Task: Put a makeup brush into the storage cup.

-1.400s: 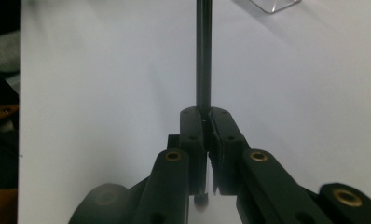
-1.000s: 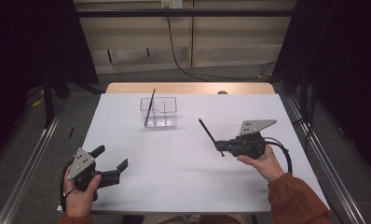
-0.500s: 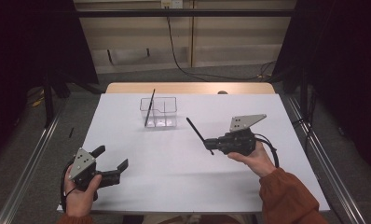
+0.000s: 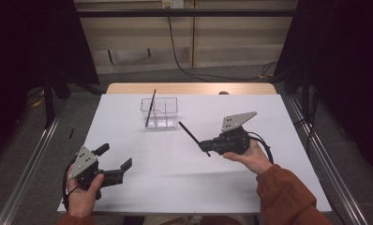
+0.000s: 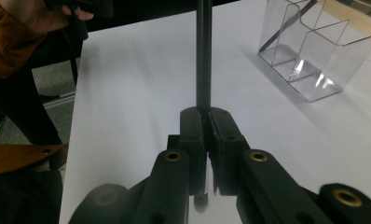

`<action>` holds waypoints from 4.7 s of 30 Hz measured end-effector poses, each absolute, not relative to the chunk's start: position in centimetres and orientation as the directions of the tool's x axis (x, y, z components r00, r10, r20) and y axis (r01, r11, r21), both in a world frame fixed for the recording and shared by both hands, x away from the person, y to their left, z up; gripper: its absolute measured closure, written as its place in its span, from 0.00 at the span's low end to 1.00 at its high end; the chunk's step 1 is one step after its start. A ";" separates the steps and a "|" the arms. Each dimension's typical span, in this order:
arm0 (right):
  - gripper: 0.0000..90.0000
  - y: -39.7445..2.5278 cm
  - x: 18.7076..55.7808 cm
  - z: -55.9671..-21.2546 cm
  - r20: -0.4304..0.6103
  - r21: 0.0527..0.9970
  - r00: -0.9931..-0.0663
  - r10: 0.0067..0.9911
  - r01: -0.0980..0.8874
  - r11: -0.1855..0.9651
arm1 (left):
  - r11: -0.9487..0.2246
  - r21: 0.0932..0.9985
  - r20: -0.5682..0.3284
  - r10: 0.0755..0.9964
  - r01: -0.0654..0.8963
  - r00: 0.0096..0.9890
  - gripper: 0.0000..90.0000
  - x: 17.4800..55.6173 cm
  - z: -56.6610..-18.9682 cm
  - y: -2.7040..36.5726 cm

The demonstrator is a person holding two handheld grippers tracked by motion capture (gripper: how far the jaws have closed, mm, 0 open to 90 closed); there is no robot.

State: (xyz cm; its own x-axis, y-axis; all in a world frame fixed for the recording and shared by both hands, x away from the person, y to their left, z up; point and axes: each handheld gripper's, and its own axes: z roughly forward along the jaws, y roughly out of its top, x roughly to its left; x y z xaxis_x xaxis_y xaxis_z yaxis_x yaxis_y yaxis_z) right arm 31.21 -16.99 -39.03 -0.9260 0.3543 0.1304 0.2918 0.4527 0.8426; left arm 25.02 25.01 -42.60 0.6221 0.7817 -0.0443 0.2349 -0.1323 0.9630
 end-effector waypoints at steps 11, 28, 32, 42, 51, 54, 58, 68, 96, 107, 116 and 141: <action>0.94 -15.8 31.5 -38.8 0.116 0.787 -0.940 0.320 0.284 0.548 | -0.167 0.960 -0.036 0.720 0.223 0.693 0.03 25.2 -42.0 22.9; 0.94 -14.4 31.7 -39.0 0.111 0.690 -0.958 0.264 0.265 0.673 | -0.234 0.942 -0.030 0.657 0.242 0.753 0.03 26.2 -41.6 21.3; 0.94 -14.3 31.8 -39.1 0.115 0.660 -0.961 0.252 0.264 0.704 | -0.246 0.941 -0.021 0.644 0.233 0.765 0.03 26.3 -41.4 21.1; 0.94 -14.1 32.1 -39.6 0.116 0.591 -0.965 0.233 0.256 0.765 | -0.297 0.929 0.000 0.594 0.219 0.805 0.03 26.9 -40.8 19.9; 0.94 -13.7 31.9 -39.8 0.108 0.516 -0.971 0.214 0.239 0.823 | -0.352 0.911 0.012 0.541 0.214 0.841 0.03 27.2 -40.6 18.8; 0.94 -13.4 31.6 -39.8 0.108 0.494 -0.974 0.198 0.225 0.840 | -0.367 0.905 0.010 0.522 0.215 0.853 0.03 27.1 -40.5 18.5; 0.94 -12.9 31.6 -39.9 0.111 0.469 -0.978 0.178 0.209 0.858 | -0.388 0.897 0.009 0.497 0.213 0.868 0.03 27.3 -40.3 18.1; 0.94 -12.3 31.4 -40.0 0.105 0.408 -0.983 0.149 0.179 0.895 | -0.454 0.862 -0.009 0.433 0.226 0.901 0.03 27.4 -39.9 16.8; 0.94 -11.3 31.0 -39.9 0.094 0.318 -0.991 0.094 0.119 0.941 | -0.607 0.764 -0.029 0.309 0.221 0.951 0.04 28.4 -39.5 12.3; 0.94 -10.8 31.1 -40.0 0.095 0.292 -0.993 0.072 0.097 0.951 | -0.672 0.709 -0.055 0.249 0.214 0.967 0.06 29.2 -39.6 11.3; 0.94 -10.6 31.0 -40.1 0.090 0.247 -0.994 0.069 0.090 0.965 | -0.758 0.623 -0.080 0.181 0.191 0.980 0.07 29.3 -40.3 10.3; 0.94 -9.7 30.8 -40.1 0.084 0.229 -0.996 0.038 0.056 0.972 | -0.844 0.502 -0.097 0.165 0.191 0.982 0.46 30.0 -41.2 8.9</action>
